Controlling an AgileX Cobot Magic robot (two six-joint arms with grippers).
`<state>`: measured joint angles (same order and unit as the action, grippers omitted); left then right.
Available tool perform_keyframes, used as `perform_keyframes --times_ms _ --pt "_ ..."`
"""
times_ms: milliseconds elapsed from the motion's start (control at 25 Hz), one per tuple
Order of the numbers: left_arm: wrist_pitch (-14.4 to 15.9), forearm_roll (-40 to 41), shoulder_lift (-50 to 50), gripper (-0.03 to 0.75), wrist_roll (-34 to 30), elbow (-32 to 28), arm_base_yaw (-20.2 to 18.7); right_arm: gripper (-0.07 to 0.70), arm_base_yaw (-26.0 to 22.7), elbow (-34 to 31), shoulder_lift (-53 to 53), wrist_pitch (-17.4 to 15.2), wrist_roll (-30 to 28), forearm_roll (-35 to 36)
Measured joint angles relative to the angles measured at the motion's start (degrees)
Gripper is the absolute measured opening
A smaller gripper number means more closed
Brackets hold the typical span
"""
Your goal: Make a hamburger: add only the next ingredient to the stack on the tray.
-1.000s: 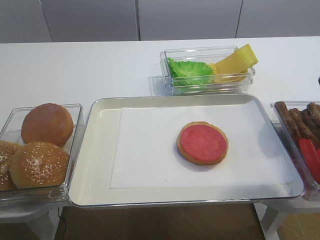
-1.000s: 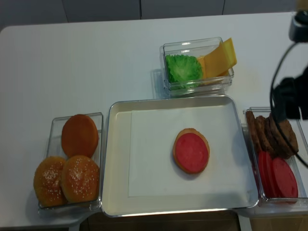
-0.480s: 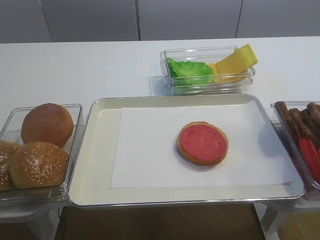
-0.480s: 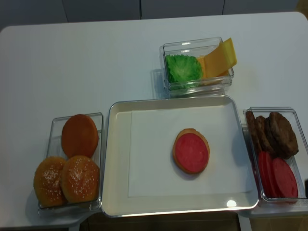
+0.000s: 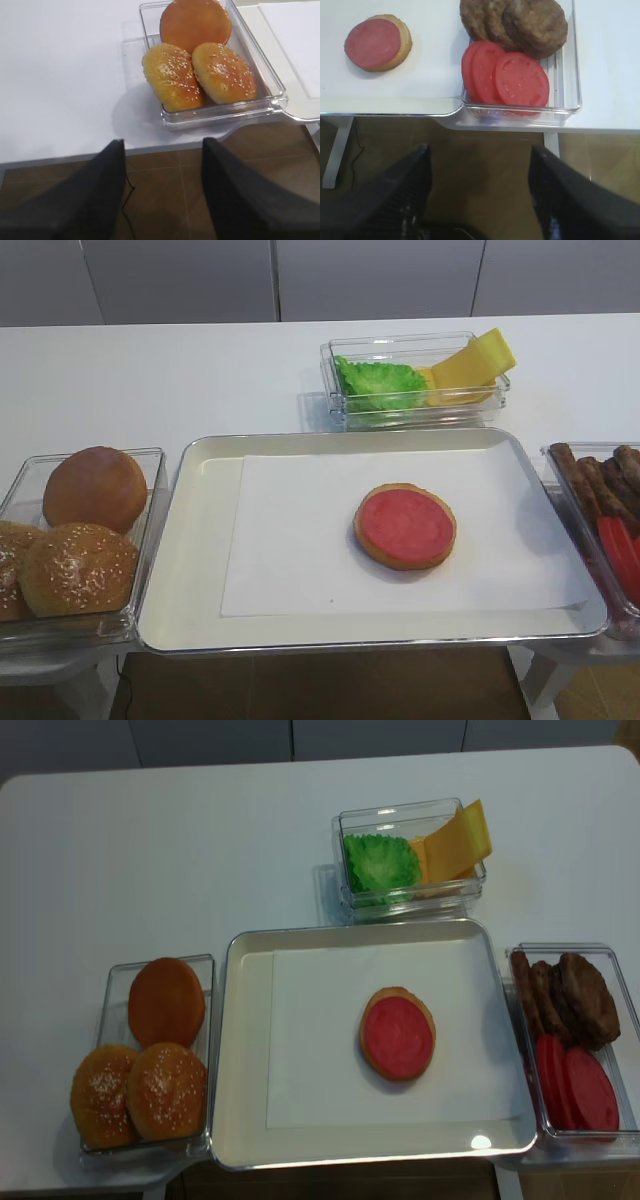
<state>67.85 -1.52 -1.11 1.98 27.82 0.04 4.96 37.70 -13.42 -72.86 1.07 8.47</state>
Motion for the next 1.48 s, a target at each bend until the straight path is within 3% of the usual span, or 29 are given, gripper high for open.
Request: perform_keyframes --times_ms 320,560,960,1480 --pt "0.0 0.0 0.0 0.370 0.0 0.0 0.0 0.457 0.0 -3.4 12.1 -0.5 0.0 -0.3" --pt "0.0 0.0 0.0 0.370 0.0 0.0 0.0 0.457 0.0 -6.3 14.5 -0.6 -1.1 -2.0" --pt "0.0 0.0 0.0 0.370 0.0 0.0 0.0 0.457 0.0 -10.1 14.5 6.0 -1.4 -3.0" --pt "0.0 0.0 0.0 0.370 0.0 0.0 0.0 0.457 0.0 -10.5 14.5 6.7 -1.4 -2.6"
